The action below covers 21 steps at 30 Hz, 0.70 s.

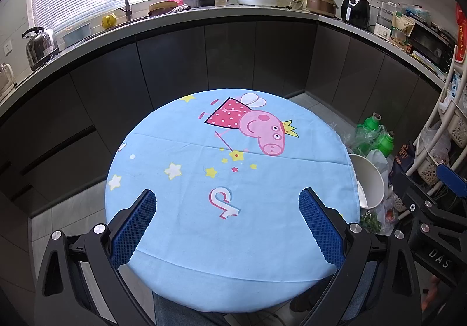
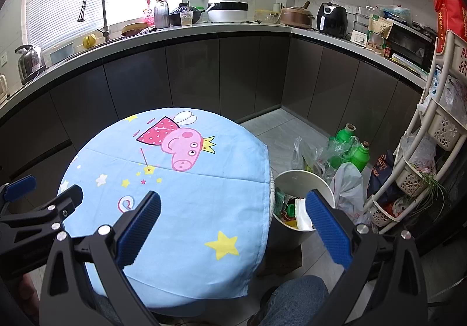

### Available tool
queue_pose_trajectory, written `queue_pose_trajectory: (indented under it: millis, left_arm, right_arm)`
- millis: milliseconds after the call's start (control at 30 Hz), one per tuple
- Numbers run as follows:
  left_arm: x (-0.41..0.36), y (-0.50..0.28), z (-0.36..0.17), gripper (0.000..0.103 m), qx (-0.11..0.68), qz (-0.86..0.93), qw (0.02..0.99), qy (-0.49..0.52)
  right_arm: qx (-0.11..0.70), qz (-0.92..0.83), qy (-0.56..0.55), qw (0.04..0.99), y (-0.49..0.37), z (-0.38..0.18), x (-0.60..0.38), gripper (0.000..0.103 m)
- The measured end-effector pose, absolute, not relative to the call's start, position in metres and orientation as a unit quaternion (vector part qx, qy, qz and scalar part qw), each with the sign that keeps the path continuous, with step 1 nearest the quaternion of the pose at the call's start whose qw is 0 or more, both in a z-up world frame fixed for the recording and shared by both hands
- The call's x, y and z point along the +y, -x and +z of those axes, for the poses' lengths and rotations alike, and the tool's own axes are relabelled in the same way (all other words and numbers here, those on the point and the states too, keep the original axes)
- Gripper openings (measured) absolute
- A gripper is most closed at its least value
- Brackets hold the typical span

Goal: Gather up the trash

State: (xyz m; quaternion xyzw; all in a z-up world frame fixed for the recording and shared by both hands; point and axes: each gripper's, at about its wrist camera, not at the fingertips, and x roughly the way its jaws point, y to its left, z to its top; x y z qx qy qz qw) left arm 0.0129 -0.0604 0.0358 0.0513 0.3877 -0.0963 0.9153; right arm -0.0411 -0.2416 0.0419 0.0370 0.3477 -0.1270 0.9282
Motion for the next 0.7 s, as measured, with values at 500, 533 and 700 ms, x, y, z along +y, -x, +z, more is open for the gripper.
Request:
queue_pose_trajectory:
  millis: [500, 533, 700]
  left_arm:
    - [-0.0624, -0.0144, 0.0368, 0.094, 0.387, -0.104, 0.915, -0.050]
    - [-0.0620, -0.0150, 0.0370, 0.094, 0.387, -0.103, 0.915, -0.050]
    - [-0.0619, -0.0150, 0.0372, 0.094, 0.387, -0.104, 0.915, -0.051]
  right_arm:
    - [0.347, -0.128, -0.038, 0.928, 0.0415, 0.0421, -0.2423, 0.099]
    - [0.347, -0.127, -0.038, 0.928, 0.0416, 0.0423, -0.2423, 0.099]
    - [0.347, -0.127, -0.038, 0.928, 0.0416, 0.0425, -0.2425, 0.099]
